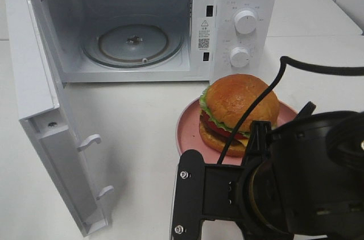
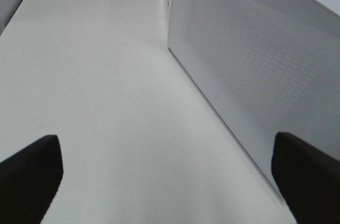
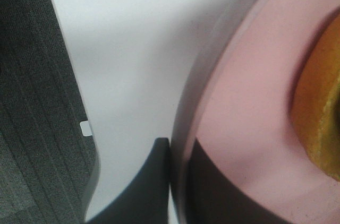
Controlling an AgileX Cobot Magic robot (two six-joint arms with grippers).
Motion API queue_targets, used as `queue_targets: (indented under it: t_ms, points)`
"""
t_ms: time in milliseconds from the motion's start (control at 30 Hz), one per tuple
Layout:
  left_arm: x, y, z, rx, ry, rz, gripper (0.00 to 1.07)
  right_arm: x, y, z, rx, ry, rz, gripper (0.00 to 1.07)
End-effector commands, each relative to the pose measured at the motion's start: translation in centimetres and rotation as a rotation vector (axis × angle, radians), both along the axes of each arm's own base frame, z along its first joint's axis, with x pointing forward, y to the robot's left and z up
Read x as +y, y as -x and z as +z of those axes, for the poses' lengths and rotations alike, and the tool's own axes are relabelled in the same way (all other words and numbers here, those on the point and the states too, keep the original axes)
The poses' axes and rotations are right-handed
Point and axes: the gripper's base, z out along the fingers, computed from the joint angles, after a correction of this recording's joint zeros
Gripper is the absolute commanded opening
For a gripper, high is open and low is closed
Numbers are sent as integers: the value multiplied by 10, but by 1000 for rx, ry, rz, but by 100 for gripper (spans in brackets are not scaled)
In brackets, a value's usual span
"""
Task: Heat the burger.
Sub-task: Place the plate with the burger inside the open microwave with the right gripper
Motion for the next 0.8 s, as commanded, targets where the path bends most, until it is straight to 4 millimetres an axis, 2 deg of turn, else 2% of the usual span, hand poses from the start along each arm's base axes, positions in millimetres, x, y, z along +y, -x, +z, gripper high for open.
queue_targets:
  t_ms: [33, 167, 400, 633, 767, 800]
  points:
    - [0, 2, 0, -27, 2, -5, 100, 0, -3, 3, -34, 26, 81, 0]
    - [0, 2, 0, -27, 2, -5, 100, -1, -3, 3, -36, 55, 131, 0]
    - [0, 2, 0, -27, 2, -5, 100, 5, -4, 4, -51, 4, 176, 0]
    - [0, 2, 0, -27, 2, -5, 100, 15, -7, 5, -95, 12, 418, 0]
    - [0, 2, 0, -27, 2, -5, 100, 16, -10, 6, -97, -6, 462, 0]
    - [0, 2, 0, -27, 2, -5, 100, 15, -16, 6, -99, -22, 466, 0]
